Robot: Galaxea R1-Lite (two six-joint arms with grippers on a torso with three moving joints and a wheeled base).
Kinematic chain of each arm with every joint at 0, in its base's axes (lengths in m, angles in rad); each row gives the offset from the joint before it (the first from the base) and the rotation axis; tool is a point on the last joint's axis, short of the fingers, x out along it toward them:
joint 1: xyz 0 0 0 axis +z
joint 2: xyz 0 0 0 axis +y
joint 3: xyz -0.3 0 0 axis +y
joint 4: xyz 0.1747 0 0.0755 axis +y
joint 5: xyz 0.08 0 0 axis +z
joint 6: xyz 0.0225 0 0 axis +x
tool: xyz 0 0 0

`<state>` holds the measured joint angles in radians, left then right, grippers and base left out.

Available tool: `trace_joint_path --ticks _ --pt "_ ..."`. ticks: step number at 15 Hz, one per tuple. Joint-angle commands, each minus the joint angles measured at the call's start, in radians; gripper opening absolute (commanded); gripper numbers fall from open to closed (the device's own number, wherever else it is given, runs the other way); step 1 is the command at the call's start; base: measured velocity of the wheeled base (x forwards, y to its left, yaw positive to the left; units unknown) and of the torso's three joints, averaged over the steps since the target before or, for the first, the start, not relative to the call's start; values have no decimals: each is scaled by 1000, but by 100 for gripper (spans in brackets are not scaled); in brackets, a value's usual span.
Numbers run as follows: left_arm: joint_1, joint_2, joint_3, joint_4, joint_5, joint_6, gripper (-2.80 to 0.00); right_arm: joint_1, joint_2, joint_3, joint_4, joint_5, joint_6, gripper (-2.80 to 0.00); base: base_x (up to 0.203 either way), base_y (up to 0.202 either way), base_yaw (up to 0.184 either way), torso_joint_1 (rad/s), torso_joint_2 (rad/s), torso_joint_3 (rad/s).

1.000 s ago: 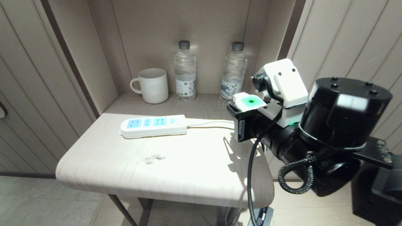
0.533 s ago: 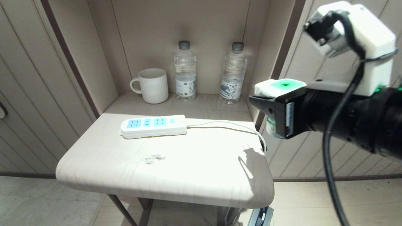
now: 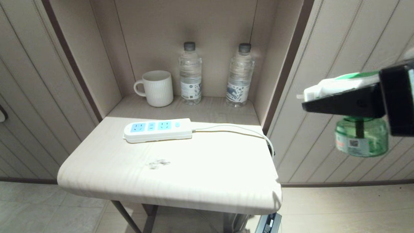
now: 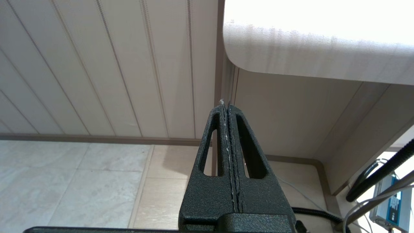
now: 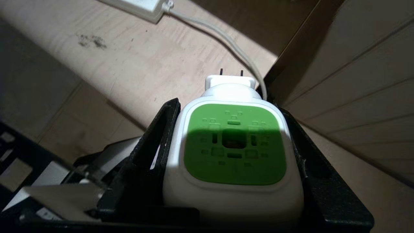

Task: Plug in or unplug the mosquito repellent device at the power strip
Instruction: Insert the plug into the socket

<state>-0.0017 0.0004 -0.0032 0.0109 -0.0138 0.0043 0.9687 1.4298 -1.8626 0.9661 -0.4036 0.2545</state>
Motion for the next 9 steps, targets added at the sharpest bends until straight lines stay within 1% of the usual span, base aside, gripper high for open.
trace_joint_path --ticks 1,3,4,9 --pt "0 1 0 0 0 0 -280 -16 97 -121 274 41 62 -280 0 0 0 0 0 0" --pt "-1 1 0 0 0 0 -280 -29 132 -105 299 73 104 -280 0 0 0 0 0 0" --pt "0 1 0 0 0 0 -280 -27 133 -105 299 75 115 -280 0 0 0 0 0 0" --pt "0 1 0 0 0 1 -280 -17 119 -86 292 83 137 -280 0 0 0 0 0 0"
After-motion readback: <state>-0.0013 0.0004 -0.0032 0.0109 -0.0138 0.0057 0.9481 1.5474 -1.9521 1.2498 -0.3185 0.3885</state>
